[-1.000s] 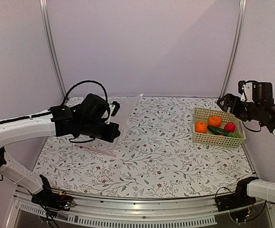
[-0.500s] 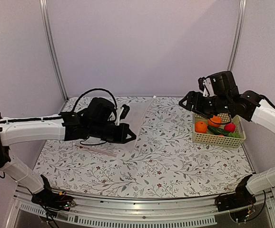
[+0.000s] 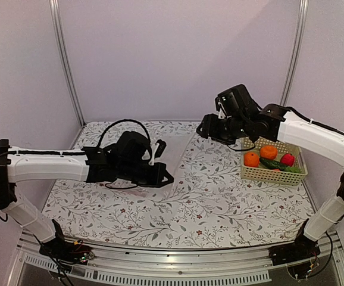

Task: Place the food in the zip-top bag and seal the zipper
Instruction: Pass from the left arm to the right

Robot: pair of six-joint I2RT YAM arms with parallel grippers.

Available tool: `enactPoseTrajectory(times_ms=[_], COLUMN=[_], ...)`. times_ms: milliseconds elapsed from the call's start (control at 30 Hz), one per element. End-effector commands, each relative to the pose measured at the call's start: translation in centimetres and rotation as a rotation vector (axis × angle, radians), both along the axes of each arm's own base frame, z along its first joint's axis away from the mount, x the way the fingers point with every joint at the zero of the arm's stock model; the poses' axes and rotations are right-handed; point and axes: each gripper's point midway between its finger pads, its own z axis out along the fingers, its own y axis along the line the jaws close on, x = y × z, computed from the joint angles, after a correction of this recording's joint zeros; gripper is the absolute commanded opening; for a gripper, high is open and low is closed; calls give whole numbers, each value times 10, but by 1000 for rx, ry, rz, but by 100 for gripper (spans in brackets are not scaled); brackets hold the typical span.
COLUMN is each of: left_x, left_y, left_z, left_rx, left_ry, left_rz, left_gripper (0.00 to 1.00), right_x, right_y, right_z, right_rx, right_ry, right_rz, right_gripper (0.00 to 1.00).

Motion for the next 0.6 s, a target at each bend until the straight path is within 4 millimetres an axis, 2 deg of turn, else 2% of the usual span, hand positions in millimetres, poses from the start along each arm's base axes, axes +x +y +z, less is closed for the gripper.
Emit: enactPoseTrajectory(times_ms=[0, 100, 267, 567], left_x=[-5, -6, -6, -7], left_y=[-4, -5, -6, -9], left_z=[-11, -13, -15, -17], left_rx=[11, 12, 13, 10], left_ry=[5, 7, 10, 18], left_rz=[3, 3, 1, -2], left_gripper=[0, 0, 0, 0], right_x=[13, 19, 27, 35], right_y=[4, 6, 11, 22], right_z=[-6, -16, -26, -28], right_rx=[-58, -103, -139, -148], right_ry=[-8, 0, 1, -10], right_rz=[-51, -57, -63, -49], right_gripper=[54, 49, 46, 41])
